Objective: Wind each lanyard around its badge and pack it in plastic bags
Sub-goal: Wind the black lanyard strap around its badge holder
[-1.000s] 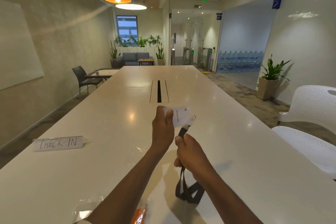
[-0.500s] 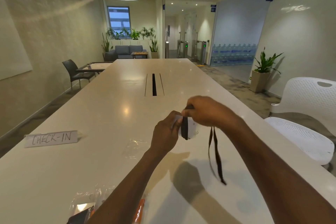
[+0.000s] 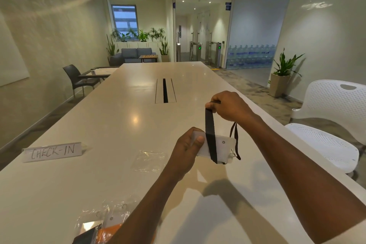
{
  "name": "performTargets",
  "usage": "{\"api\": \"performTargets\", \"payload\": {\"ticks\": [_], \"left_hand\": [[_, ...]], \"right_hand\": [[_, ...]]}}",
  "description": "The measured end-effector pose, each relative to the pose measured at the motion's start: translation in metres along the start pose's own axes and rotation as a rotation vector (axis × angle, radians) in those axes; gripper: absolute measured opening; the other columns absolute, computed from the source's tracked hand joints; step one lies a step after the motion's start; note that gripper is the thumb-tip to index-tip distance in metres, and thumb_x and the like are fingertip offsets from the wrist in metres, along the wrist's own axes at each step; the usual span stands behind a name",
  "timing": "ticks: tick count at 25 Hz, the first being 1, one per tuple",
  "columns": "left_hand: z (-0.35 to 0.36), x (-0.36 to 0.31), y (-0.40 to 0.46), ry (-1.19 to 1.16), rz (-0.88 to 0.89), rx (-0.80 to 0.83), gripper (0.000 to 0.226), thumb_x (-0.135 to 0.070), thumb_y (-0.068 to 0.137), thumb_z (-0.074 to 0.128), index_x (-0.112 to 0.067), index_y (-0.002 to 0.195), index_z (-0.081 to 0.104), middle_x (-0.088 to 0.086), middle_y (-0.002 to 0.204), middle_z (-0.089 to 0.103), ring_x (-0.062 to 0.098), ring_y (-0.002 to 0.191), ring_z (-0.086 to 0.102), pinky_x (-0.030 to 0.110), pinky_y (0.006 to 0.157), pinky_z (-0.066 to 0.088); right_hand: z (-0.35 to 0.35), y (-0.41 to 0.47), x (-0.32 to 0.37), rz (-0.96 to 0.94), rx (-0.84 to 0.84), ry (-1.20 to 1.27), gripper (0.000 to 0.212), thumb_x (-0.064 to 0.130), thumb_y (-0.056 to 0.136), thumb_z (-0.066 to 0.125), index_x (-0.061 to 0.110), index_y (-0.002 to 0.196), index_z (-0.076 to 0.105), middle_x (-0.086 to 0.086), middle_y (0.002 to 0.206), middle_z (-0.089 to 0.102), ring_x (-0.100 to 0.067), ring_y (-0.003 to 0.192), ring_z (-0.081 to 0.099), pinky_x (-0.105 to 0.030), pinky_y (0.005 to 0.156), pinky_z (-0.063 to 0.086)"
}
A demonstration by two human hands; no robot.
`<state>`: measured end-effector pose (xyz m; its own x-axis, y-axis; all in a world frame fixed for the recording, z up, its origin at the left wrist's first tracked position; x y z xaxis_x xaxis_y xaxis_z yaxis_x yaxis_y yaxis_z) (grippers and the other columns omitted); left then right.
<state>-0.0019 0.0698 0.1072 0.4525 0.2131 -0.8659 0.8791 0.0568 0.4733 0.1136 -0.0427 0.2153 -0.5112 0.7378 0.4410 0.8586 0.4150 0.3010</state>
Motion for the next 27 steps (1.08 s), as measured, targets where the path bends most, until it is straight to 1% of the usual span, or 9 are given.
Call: {"api": "performTargets", "payload": {"ticks": [3,6,8,10,13,17,21,24,27], "left_hand": [[-0.001,-0.008,0.000,-0.143,0.005,0.013,0.024,-0.049,0.093,0.050,-0.028,0.096,0.062,-0.006,0.089,0.062,0.011,0.083,0.056,0.024,0.070,0.047],[-0.007,-0.015,0.002,-0.224,0.002,-0.053,0.023,-0.049,0.091,0.054,-0.028,0.095,0.063,0.000,0.093,0.064,0.016,0.087,0.055,0.032,0.075,0.045],[-0.013,-0.018,0.003,-0.230,0.006,-0.127,0.024,-0.050,0.089,0.055,-0.030,0.098,0.064,-0.003,0.099,0.067,0.017,0.092,0.058,0.031,0.080,0.046],[-0.017,-0.024,0.005,-0.202,0.018,-0.178,0.023,-0.049,0.091,0.053,-0.034,0.101,0.067,-0.008,0.106,0.070,0.014,0.098,0.062,0.025,0.083,0.049],[-0.020,-0.029,0.011,-0.071,0.010,-0.262,0.022,-0.042,0.097,0.046,-0.027,0.098,0.062,0.000,0.099,0.068,0.020,0.095,0.061,0.030,0.079,0.052],[-0.034,-0.034,0.020,-0.018,-0.026,-0.411,0.013,-0.033,0.102,0.046,-0.028,0.096,0.056,-0.002,0.093,0.063,0.006,0.086,0.061,0.020,0.068,0.052],[-0.039,-0.034,0.023,-0.024,-0.079,-0.500,0.013,-0.028,0.104,0.044,-0.020,0.110,0.053,0.001,0.105,0.060,0.012,0.094,0.062,0.013,0.062,0.053],[-0.037,-0.034,0.023,-0.037,-0.092,-0.513,0.017,-0.030,0.104,0.044,-0.020,0.114,0.052,0.004,0.109,0.060,0.015,0.099,0.062,0.020,0.068,0.056],[-0.035,-0.036,0.022,-0.050,-0.085,-0.526,0.017,-0.031,0.105,0.044,-0.020,0.115,0.052,0.003,0.108,0.060,0.014,0.098,0.061,0.020,0.069,0.056]], "right_hand": [[0.012,-0.005,-0.007,0.002,0.087,0.112,0.035,0.044,0.093,0.059,0.024,0.064,0.064,0.006,0.064,0.058,-0.009,0.060,0.050,-0.023,0.054,0.034],[0.032,-0.020,-0.022,0.103,0.232,0.347,0.047,0.048,0.094,0.056,0.008,0.073,0.068,-0.010,0.068,0.054,-0.023,0.062,0.045,-0.029,0.062,0.037],[0.054,-0.035,-0.032,0.157,0.377,0.461,0.040,0.037,0.095,0.058,0.005,0.071,0.063,-0.016,0.071,0.053,-0.025,0.065,0.043,-0.033,0.064,0.035],[0.070,-0.050,-0.035,0.147,0.441,0.494,0.029,0.019,0.091,0.061,0.012,0.064,0.056,-0.012,0.062,0.055,-0.023,0.058,0.046,-0.030,0.061,0.039],[0.089,-0.064,-0.029,0.087,0.415,0.664,0.017,0.021,0.087,0.062,0.015,0.071,0.063,-0.004,0.065,0.063,-0.013,0.058,0.055,-0.027,0.061,0.047],[0.098,-0.068,-0.029,0.063,0.177,0.729,0.005,0.029,0.093,0.063,0.033,0.096,0.064,0.019,0.088,0.072,-0.004,0.087,0.067,-0.012,0.073,0.049],[0.105,-0.080,-0.016,-0.045,0.148,0.733,0.032,0.031,0.087,0.071,0.046,0.111,0.057,0.036,0.104,0.064,0.014,0.103,0.058,-0.006,0.075,0.045],[0.107,-0.086,0.004,-0.110,0.122,0.735,0.026,0.040,0.087,0.068,0.047,0.109,0.056,0.034,0.103,0.065,0.014,0.104,0.058,-0.003,0.071,0.047],[0.106,-0.089,0.020,-0.122,0.021,0.761,0.006,0.034,0.096,0.057,0.040,0.097,0.059,0.033,0.085,0.068,0.011,0.089,0.064,-0.003,0.069,0.048]]}}
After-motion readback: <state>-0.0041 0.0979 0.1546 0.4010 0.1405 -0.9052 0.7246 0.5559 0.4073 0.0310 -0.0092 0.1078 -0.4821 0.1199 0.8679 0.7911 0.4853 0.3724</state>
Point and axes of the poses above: each hand's wrist, its own y-axis towards the middle knuckle, its own z-axis out of the palm, x = y × z, the point moved 6 cm from there along y, towards the middle knuckle
